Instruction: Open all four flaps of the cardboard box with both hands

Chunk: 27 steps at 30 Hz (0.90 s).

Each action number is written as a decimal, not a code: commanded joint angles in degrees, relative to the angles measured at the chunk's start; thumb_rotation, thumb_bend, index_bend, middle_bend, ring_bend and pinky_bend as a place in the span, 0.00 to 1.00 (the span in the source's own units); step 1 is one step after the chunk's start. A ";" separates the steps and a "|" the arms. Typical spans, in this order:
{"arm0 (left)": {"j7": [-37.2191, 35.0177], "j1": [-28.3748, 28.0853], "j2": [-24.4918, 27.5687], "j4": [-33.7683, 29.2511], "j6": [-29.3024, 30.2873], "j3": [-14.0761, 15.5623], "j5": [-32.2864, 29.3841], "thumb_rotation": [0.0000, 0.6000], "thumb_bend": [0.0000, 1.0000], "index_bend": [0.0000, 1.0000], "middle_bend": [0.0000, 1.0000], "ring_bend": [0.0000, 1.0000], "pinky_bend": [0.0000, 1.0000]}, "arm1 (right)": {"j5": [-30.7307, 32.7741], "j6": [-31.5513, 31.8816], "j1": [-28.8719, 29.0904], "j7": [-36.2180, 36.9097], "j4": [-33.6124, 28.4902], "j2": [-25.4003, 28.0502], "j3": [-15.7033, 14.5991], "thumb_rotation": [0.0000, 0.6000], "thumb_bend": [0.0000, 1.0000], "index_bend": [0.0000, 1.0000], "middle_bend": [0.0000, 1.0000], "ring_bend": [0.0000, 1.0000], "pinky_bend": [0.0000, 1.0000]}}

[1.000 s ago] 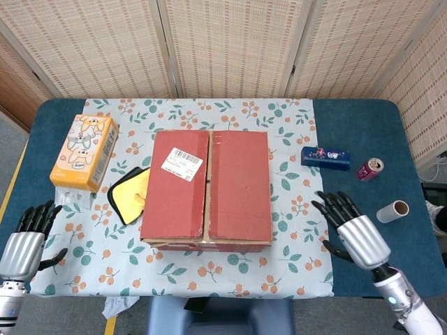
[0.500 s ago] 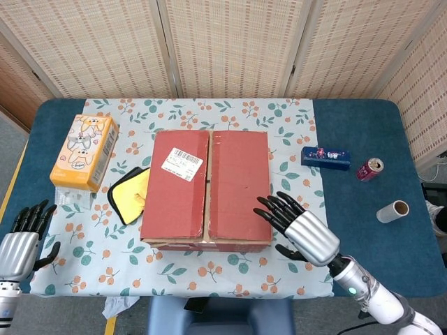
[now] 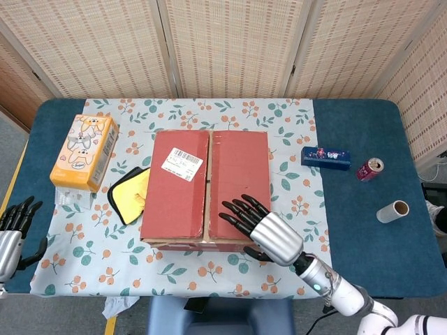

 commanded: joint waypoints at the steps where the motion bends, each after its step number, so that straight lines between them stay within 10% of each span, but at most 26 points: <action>1: -1.81 0.34 0.49 0.50 0.51 0.01 0.22 1.00 0.54 0.00 0.00 0.00 0.00 | 2.18 -1.79 1.61 -1.31 0.91 -2.33 0.71 1.00 0.35 0.00 0.00 0.00 0.00; 27: -10.27 1.70 2.39 2.96 2.50 -0.35 0.48 1.00 0.54 0.00 0.00 0.00 0.00 | 10.69 -5.90 10.21 -6.62 5.83 -10.98 4.79 1.00 0.35 0.00 0.00 0.00 0.00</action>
